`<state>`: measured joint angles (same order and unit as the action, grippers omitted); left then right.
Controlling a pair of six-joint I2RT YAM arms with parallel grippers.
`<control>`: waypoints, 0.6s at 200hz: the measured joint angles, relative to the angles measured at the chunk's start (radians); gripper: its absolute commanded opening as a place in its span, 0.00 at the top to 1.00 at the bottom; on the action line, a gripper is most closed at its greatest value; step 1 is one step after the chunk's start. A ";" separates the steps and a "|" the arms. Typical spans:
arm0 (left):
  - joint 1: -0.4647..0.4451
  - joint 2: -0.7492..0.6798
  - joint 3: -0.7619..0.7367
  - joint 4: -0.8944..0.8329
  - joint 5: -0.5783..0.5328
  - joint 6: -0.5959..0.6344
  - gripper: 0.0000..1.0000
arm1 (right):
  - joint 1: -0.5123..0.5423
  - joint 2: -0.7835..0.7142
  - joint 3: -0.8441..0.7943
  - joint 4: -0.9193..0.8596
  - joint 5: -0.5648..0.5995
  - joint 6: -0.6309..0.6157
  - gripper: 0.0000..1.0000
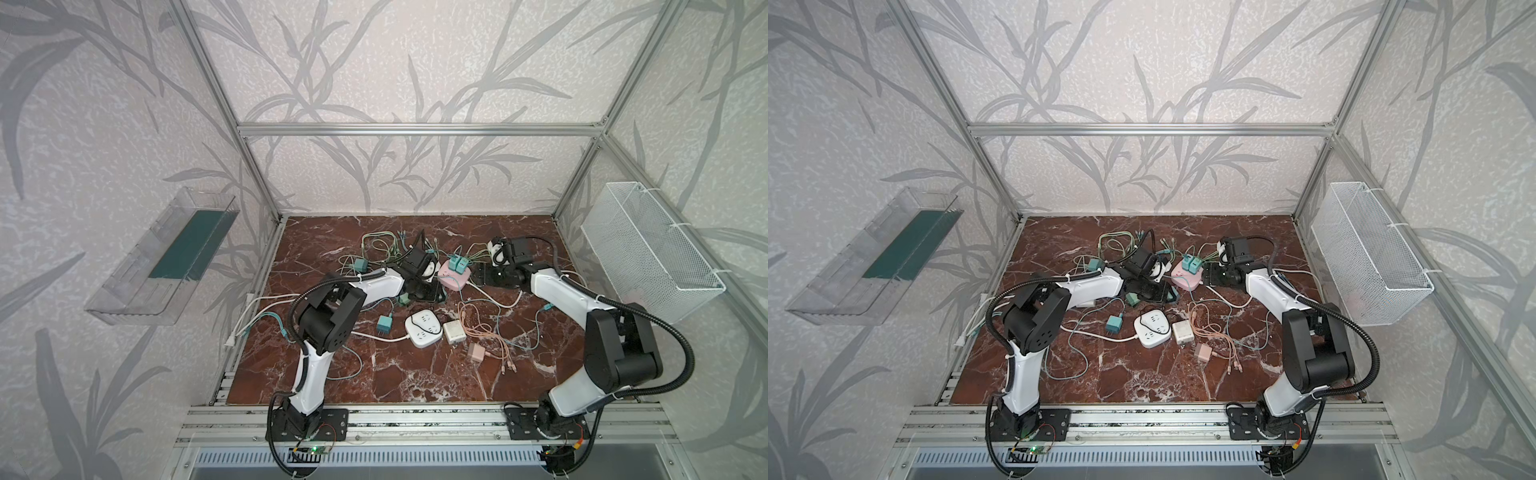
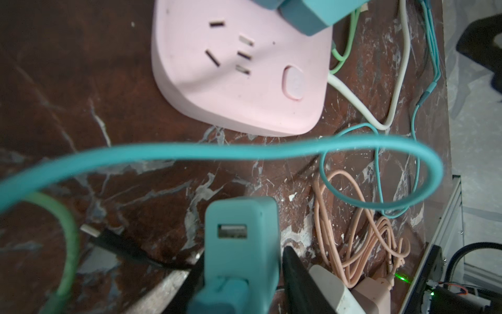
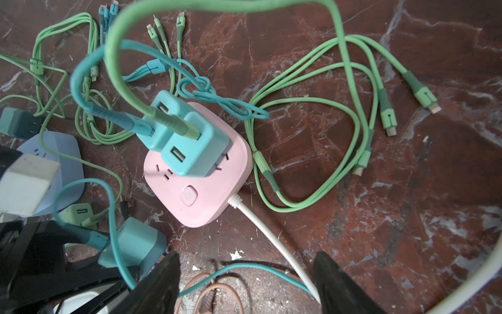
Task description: Pull the plug off the socket
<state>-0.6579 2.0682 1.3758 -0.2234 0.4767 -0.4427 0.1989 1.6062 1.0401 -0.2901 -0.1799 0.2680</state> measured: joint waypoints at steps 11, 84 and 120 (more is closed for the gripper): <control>0.000 0.000 -0.005 -0.001 -0.001 -0.001 0.51 | 0.002 0.002 0.003 -0.002 0.000 -0.002 0.23; 0.012 -0.005 -0.008 -0.017 -0.041 0.018 0.49 | 0.012 0.010 0.008 -0.006 0.011 -0.084 0.23; 0.014 -0.029 -0.006 -0.054 -0.089 0.047 0.48 | 0.018 0.010 0.008 -0.005 0.014 -0.180 0.21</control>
<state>-0.6437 2.0392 1.3697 -0.2775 0.3882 -0.3958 0.2169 1.6157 1.0477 -0.2951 -0.1658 0.0875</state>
